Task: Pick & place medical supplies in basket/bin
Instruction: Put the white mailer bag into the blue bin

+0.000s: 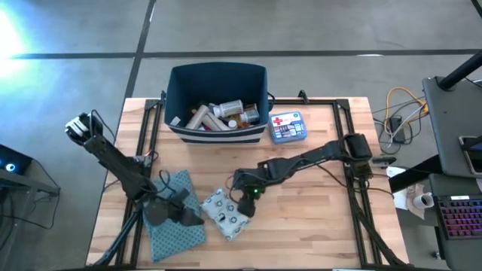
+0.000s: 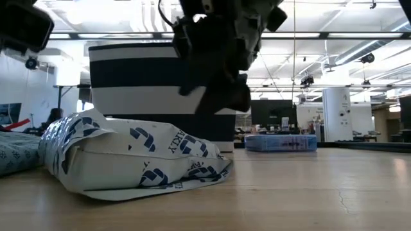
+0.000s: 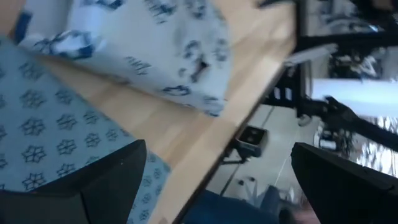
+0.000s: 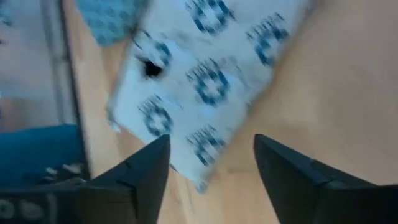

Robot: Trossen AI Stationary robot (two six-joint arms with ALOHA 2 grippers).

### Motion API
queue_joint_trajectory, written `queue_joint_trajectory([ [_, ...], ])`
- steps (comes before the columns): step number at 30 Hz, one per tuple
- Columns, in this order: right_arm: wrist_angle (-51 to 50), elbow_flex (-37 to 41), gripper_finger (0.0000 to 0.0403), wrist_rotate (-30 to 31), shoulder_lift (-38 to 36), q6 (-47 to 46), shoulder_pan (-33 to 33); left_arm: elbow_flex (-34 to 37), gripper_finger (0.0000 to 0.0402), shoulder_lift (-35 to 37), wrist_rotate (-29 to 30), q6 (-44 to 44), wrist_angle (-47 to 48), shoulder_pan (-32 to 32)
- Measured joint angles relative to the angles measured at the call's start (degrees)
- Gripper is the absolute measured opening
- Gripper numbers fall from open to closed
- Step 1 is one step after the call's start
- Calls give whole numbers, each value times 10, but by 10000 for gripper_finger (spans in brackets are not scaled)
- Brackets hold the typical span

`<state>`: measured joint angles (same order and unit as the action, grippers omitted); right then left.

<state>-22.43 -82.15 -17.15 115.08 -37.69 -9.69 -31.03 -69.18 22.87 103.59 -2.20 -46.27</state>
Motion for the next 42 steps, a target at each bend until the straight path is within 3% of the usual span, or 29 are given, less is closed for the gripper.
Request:
queue_joint_trajectory([
  [7, 25, 0, 261, -19, 6, -24, 1, -32, 377, -131, -1, 81, -46, -3],
  [15, 53, 4, 249, -17, 26, -25, 1, -73, 377, -247, 17, 81, -116, 25],
  [19, 80, 4, 240, -64, 66, -39, 1, -88, 377, -280, 28, 83, -119, 50],
  [24, 95, 4, 238, -95, 91, -53, 1, -105, 377, -306, 37, 82, -124, 72],
  [31, 106, 5, 235, -121, 94, -39, -1, -112, 377, -300, 181, 54, -104, 81],
  [42, 128, 12, 213, -117, 95, 8, -11, -140, 377, -298, 173, 5, -108, 93],
])
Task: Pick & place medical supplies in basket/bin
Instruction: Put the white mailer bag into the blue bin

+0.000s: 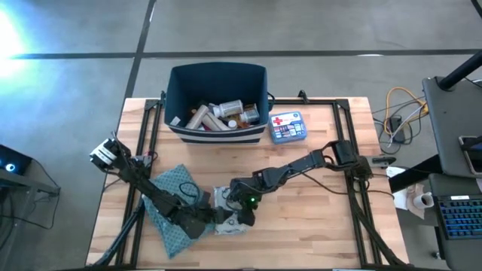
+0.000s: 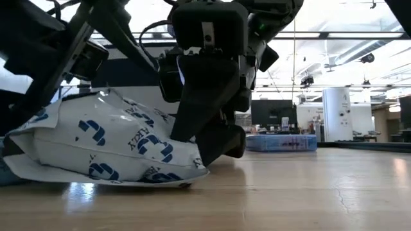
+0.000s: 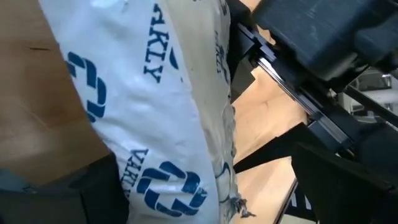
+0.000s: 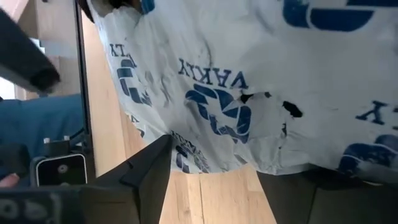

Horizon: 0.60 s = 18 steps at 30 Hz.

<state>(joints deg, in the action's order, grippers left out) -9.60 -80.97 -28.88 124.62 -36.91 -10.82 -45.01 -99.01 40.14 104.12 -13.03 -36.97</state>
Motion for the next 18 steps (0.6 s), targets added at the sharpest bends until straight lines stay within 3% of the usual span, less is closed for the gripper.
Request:
queue_joint_trajectory([
  [18, -5, -10, 210, 35, -46, 77, -15, 2, 368, 12, 9, -25, 24, 3],
])
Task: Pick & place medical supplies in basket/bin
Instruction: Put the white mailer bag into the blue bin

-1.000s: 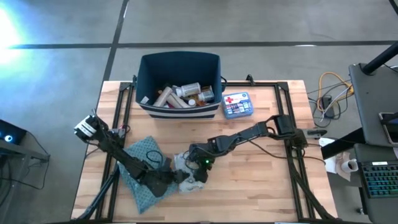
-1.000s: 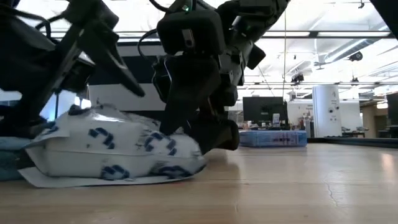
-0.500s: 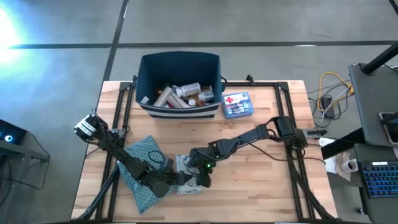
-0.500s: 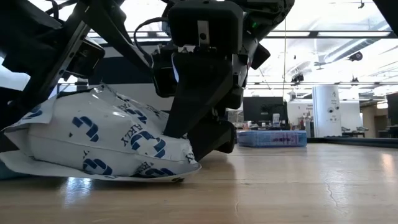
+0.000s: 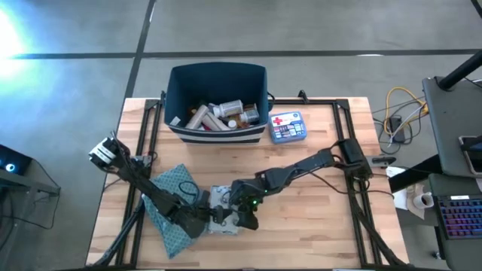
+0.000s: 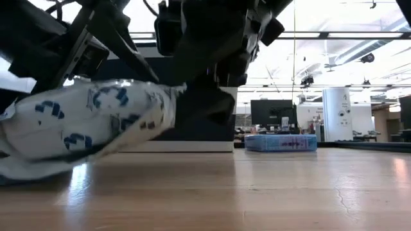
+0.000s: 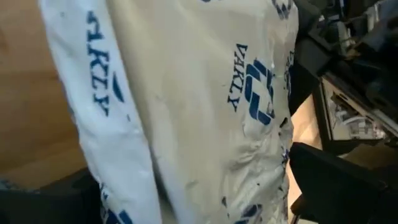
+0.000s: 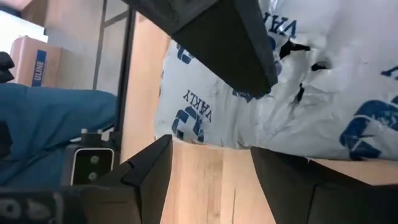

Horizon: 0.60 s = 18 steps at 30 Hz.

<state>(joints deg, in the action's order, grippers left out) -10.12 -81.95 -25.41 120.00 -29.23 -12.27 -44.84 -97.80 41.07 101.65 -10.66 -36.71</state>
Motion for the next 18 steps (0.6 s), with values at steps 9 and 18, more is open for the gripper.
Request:
queue_joint_trajectory([
  [9, -16, -2, 210, 45, -39, 42, 5, -1, 261, 80, 49, -101, -12, 2],
  [18, -114, -3, 210, 225, -197, 102, 3, -18, 171, 219, 147, -278, -12, 3],
])
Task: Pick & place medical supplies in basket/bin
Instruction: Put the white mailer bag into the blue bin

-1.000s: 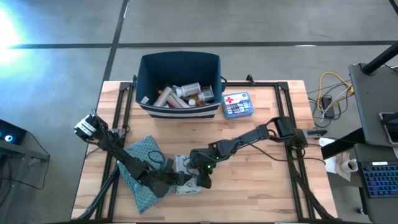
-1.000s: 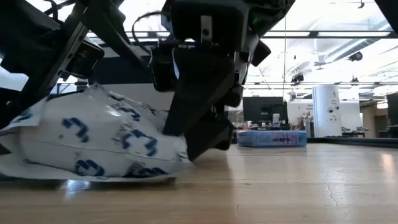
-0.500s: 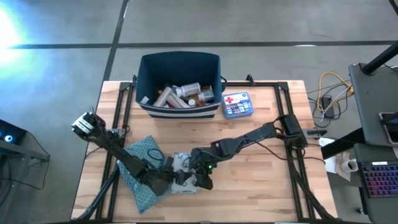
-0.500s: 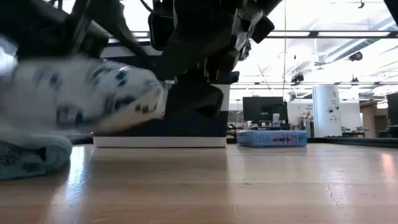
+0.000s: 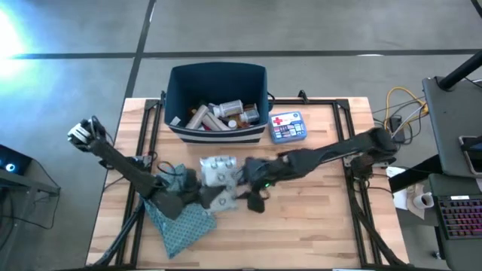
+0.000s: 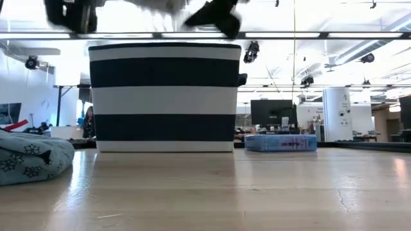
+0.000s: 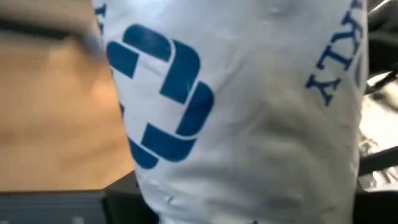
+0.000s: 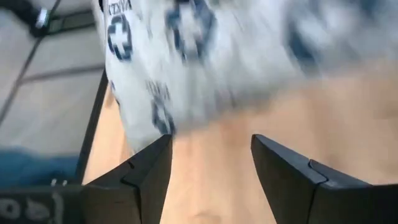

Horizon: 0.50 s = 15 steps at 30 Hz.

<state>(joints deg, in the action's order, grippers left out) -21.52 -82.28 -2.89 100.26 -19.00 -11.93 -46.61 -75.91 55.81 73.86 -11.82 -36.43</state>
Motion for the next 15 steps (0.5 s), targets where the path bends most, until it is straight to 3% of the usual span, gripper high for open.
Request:
queue_joint_trajectory([
  [3, -30, 0, 210, 82, -75, 1, -1, -31, 176, 50, 61, -114, 1, -1],
  [9, -109, 0, 210, 289, -204, -15, -11, -158, 185, 104, 180, -440, 3, 13],
  [13, -179, 3, 210, 345, -251, -78, 0, -239, 183, 119, 156, -637, 15, 67],
  [15, -199, 11, 210, 362, -263, -98, 8, -280, 183, 128, 126, -670, 50, 105],
])
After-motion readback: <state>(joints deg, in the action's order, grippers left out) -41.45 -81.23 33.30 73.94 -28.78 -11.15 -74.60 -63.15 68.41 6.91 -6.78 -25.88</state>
